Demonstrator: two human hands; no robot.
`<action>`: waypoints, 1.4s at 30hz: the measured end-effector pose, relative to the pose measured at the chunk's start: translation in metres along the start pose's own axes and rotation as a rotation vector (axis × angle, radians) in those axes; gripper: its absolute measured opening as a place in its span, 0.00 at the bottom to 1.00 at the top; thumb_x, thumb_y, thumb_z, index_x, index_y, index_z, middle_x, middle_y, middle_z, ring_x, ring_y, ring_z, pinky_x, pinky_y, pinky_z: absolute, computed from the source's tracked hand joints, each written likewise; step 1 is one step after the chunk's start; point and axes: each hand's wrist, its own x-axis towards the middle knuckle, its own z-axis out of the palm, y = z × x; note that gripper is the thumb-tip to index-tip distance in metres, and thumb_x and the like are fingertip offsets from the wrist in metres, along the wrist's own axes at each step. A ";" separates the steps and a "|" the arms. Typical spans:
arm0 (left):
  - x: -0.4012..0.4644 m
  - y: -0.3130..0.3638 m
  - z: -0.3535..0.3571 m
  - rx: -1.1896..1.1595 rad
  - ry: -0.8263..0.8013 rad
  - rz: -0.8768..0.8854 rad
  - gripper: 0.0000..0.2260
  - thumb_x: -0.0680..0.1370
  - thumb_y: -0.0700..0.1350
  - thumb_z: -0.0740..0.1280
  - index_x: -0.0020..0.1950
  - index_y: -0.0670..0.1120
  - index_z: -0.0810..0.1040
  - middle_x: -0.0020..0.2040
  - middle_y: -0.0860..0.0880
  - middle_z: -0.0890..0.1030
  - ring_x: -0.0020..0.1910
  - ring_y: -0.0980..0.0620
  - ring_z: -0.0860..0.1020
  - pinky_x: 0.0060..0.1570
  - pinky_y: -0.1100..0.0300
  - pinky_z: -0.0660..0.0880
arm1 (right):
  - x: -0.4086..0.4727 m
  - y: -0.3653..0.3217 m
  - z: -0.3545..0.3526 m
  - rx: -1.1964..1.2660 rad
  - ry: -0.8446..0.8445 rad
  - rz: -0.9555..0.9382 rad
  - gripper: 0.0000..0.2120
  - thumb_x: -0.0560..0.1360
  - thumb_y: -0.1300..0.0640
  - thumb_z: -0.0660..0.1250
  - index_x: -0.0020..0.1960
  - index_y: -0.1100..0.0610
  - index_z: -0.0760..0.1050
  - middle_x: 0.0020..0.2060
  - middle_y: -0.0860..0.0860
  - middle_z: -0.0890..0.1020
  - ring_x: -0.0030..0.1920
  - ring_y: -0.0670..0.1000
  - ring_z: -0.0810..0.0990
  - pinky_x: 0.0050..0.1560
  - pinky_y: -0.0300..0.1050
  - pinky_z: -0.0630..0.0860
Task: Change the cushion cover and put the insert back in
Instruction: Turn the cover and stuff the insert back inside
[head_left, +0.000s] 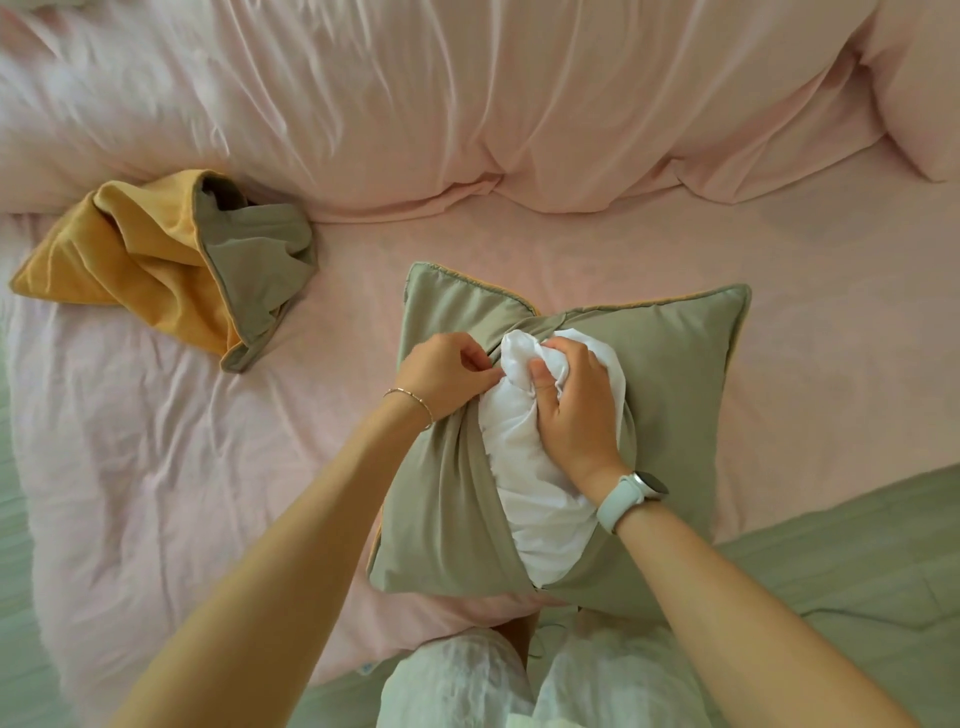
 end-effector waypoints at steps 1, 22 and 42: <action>0.001 0.003 -0.001 0.100 -0.040 -0.007 0.06 0.72 0.48 0.69 0.41 0.47 0.74 0.37 0.52 0.77 0.39 0.52 0.74 0.39 0.61 0.69 | -0.001 0.001 0.000 0.007 -0.013 -0.002 0.23 0.76 0.46 0.55 0.54 0.65 0.74 0.45 0.57 0.80 0.44 0.57 0.76 0.49 0.48 0.71; -0.015 0.011 0.010 0.361 -0.080 0.073 0.12 0.72 0.55 0.69 0.36 0.49 0.73 0.39 0.51 0.78 0.39 0.50 0.74 0.36 0.60 0.68 | -0.050 0.038 -0.009 -0.444 -0.163 -0.335 0.07 0.72 0.57 0.54 0.50 0.54 0.65 0.41 0.53 0.79 0.54 0.52 0.68 0.53 0.43 0.62; 0.017 -0.017 -0.038 -0.947 -0.178 -0.520 0.15 0.80 0.42 0.56 0.36 0.41 0.75 0.26 0.47 0.78 0.24 0.53 0.78 0.23 0.68 0.73 | 0.005 0.006 0.063 -0.452 -0.070 -0.424 0.12 0.69 0.59 0.56 0.44 0.58 0.78 0.32 0.53 0.79 0.35 0.56 0.78 0.34 0.46 0.72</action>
